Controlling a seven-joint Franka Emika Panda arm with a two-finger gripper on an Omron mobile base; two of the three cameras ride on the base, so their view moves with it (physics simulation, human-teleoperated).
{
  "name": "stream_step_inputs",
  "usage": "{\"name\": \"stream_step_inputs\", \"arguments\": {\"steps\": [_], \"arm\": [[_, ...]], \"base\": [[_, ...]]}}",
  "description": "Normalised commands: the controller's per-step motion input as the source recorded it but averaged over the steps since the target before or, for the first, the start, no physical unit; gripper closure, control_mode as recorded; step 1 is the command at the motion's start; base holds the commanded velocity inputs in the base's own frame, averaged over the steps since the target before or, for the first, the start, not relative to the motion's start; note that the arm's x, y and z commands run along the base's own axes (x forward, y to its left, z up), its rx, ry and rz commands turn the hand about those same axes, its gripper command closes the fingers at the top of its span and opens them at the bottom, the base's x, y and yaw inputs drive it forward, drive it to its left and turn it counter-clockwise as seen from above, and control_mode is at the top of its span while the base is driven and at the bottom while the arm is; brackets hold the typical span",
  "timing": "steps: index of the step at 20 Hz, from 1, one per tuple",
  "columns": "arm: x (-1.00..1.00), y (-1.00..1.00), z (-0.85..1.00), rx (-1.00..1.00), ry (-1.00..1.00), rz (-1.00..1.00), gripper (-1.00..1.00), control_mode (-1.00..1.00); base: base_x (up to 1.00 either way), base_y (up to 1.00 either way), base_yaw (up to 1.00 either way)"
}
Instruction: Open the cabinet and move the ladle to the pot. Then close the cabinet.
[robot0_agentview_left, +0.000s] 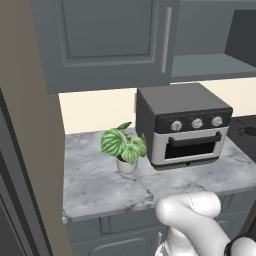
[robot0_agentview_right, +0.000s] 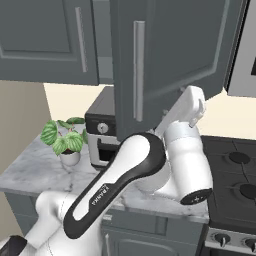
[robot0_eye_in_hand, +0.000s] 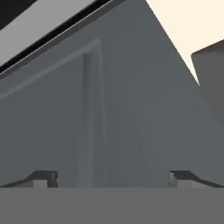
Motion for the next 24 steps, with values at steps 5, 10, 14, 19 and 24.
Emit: {"name": "stream_step_inputs", "arguments": {"steps": [5,10,14,19,24], "arm": [[0.72,0.28,0.0,0.1,0.0,0.06,-1.0,-1.0],[0.71,0.38,0.0,0.05,0.0,0.06,-1.0,-1.0],[0.71,0.43,0.0,0.01,-0.01,0.05,-1.0,-1.0],[0.68,0.51,0.0,0.0,-0.01,0.04,-1.0,-1.0],[0.76,0.57,0.0,0.0,0.0,0.02,-1.0,-1.0]], "base": [[0.0,0.0,0.0],[0.0,0.0,0.0],[0.0,0.0,0.0],[0.0,0.0,0.0],[0.0,0.0,0.0]]}}
